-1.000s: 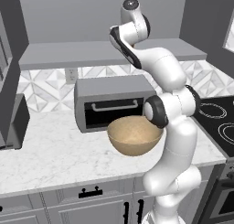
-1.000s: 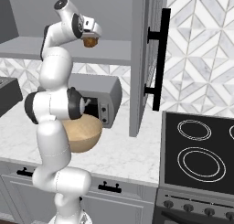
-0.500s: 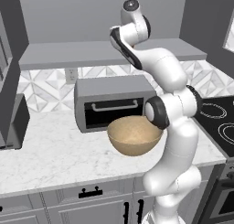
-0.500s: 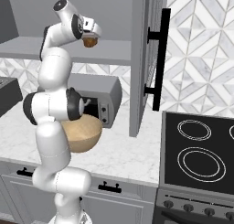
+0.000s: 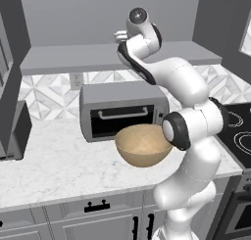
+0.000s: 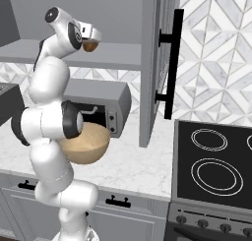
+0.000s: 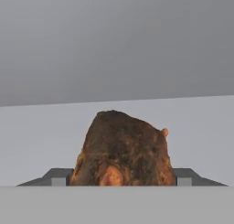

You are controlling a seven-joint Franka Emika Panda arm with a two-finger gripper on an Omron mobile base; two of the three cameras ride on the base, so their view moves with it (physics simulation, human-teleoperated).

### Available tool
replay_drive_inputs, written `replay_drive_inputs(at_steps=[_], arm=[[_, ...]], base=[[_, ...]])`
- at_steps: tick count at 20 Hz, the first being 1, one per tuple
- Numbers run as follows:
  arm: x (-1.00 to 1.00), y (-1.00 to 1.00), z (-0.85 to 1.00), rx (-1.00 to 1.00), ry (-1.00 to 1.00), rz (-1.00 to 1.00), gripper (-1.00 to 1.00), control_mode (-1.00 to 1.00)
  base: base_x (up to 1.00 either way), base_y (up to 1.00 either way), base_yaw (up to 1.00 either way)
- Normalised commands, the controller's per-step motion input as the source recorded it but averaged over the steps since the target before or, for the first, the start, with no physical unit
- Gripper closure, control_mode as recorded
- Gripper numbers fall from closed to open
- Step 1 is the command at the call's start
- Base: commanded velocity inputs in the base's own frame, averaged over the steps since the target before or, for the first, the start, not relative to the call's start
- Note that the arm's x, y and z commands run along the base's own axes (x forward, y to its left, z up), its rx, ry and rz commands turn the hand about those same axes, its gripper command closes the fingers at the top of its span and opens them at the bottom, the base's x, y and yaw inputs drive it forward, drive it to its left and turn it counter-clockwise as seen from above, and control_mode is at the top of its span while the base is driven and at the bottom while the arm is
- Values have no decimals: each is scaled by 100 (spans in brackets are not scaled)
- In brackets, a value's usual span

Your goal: Open the cabinet, pick up the bread from the cabinet and place it in the basket. Then move the basket to the dining counter.

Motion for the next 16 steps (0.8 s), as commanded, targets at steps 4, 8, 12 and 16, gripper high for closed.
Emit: replay_drive_inputs(at_steps=[4,8,12,16], arm=[[-96,5,23,-1,-12,0,100,-100],[-100,9,66,0,-2,0,100,-100],[-100,8,41,0,4,0,100,-100],[-100,12,19,0,18,2,100,-100]], base=[[0,0,0],[0,0,0],[0,0,0],[0,0,0]])
